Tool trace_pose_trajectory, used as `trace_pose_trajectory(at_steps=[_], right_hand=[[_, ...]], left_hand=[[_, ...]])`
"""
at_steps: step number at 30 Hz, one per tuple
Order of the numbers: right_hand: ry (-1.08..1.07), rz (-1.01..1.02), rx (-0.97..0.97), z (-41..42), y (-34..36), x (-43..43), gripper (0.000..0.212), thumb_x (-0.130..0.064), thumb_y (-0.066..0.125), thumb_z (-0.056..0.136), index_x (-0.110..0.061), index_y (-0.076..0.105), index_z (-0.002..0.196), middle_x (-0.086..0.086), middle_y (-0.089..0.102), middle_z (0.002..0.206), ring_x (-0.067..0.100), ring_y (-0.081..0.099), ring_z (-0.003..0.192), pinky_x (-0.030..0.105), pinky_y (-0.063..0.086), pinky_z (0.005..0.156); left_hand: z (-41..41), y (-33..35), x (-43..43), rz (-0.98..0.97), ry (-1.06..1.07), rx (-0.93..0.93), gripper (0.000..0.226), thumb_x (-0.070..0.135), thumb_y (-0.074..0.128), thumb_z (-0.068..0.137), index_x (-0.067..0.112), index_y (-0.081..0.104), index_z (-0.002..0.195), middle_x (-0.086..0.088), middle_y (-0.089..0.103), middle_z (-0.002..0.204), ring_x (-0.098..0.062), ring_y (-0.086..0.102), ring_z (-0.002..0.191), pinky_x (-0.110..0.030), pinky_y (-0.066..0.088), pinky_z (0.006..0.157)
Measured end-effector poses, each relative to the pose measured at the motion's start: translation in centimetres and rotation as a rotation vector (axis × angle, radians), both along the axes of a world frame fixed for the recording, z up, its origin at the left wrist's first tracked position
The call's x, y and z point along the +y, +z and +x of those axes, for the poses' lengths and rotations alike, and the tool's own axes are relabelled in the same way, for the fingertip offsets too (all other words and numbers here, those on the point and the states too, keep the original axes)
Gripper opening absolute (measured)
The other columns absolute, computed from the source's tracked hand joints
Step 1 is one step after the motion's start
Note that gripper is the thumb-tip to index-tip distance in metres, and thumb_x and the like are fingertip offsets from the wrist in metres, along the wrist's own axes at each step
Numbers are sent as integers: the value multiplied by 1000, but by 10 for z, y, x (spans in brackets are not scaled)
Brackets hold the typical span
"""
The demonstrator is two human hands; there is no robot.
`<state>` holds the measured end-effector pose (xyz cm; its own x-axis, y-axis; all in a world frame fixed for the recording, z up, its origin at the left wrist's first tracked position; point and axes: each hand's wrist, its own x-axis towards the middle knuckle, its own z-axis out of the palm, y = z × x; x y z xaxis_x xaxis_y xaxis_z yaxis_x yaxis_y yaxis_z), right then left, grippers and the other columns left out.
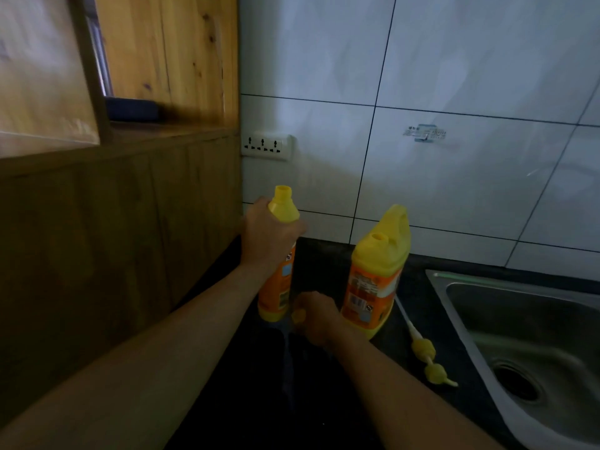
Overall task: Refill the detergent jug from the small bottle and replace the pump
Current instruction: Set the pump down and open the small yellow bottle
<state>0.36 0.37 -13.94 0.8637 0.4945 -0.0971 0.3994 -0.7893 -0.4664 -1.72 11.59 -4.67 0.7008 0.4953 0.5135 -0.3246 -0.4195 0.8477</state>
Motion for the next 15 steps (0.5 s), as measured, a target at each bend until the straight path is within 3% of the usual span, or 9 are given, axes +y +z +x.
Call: trace_pose_trajectory(at_steps=[3, 7, 13, 15], right_hand=[[26, -38, 14, 3, -5, -1, 31, -4, 60, 87, -5, 59, 118, 18, 58, 124, 36, 55, 113, 37, 46, 84], [35, -15, 56, 6, -13, -3, 14, 0, 54, 86, -8, 61, 96, 20, 63, 109, 37, 59, 102, 42, 49, 78], [56, 21, 65, 7, -18, -7, 42, -10, 59, 86, -10, 52, 128, 14, 56, 128, 33, 54, 115, 33, 46, 80], [38, -19, 37, 8, -8, -8, 51, -14, 65, 83, -9, 47, 130, 15, 53, 131, 34, 52, 117, 33, 47, 81]], left_hand=[[2, -1, -2, 2, -2, -1, 33, 23, 67, 50, 4, 50, 70, -21, 59, 69, -25, 55, 58, -39, 49, 53], [3, 0, -4, 33, 11, -3, 35, 26, 68, 50, 4, 52, 73, -20, 62, 73, -33, 61, 64, -40, 52, 57], [3, 3, -8, 76, 68, -3, 31, 20, 78, 58, 11, 51, 70, -14, 61, 71, -27, 59, 63, -35, 48, 56], [2, 6, -9, 92, 83, 11, 32, 22, 78, 58, 7, 54, 73, -12, 61, 70, -25, 58, 62, -33, 47, 56]])
